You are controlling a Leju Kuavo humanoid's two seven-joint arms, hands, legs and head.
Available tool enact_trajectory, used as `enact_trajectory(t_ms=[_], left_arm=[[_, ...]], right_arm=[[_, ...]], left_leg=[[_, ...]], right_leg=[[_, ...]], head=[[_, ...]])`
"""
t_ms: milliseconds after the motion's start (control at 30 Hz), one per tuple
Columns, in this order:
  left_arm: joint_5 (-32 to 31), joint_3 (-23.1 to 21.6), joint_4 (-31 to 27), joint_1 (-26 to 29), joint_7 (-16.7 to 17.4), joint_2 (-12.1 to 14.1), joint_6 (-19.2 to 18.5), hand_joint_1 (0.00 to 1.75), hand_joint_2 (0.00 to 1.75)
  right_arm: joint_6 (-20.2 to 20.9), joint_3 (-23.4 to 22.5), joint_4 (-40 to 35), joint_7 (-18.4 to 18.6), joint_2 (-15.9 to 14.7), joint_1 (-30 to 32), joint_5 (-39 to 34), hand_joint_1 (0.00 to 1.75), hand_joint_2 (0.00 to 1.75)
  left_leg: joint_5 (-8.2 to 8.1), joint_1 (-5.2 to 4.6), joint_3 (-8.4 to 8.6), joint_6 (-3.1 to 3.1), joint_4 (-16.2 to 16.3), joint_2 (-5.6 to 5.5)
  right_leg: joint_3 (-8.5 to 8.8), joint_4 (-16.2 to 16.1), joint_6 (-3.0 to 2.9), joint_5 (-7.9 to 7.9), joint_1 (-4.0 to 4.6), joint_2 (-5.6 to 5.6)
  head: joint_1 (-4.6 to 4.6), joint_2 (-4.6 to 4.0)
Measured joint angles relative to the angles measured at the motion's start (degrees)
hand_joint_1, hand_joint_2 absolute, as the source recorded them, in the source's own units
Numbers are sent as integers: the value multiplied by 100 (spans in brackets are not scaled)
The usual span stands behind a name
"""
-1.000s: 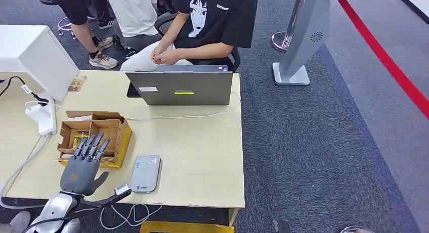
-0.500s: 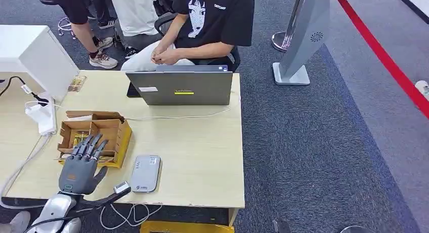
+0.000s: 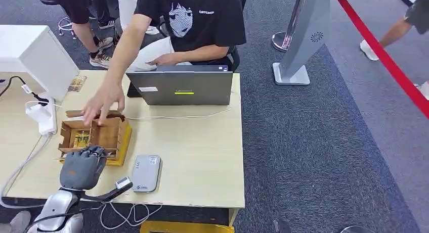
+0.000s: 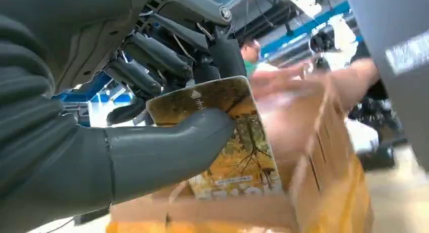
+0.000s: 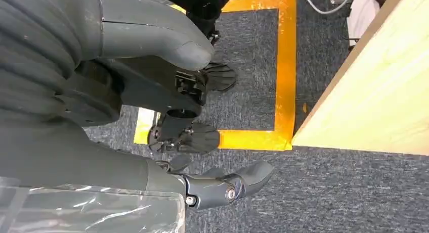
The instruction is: Pass the card to the sensor for recognition and then transmit it.
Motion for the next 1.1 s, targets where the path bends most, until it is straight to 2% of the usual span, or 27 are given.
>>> enact_trajectory(t_ms=[300,533,933,1000,1100], left_arm=[[79,-2,-444,-484,0,-7,-17,175,175],[168,-15,-733,-977,-9,-15,-199,175,175],[201,-26,-822,-1124,-11,-26,-197,175,175],[221,-26,-822,-1141,-11,-24,-197,0,175],[271,-26,-822,-1139,-2,-17,-197,0,175]], right_arm=[[4,-4,0,50,7,-14,44,0,175],[4,-9,0,63,22,-42,83,0,175],[9,-9,-2,63,26,-44,101,0,175],[11,-9,-2,63,31,-44,101,0,175],[11,-9,-4,63,33,-43,103,0,175]], left_leg=[[3,0,0,-2,1,1],[3,0,0,-3,1,5],[3,0,-1,-3,1,5],[3,0,-1,-3,1,5],[3,0,-3,-3,1,4]], right_leg=[[6,0,-6,6,0,3],[8,1,-7,8,0,5],[5,1,-7,8,0,5],[6,1,-7,8,0,5],[6,1,-7,7,0,5]], head=[[0,0],[0,0],[0,0],[0,0],[2,0]])
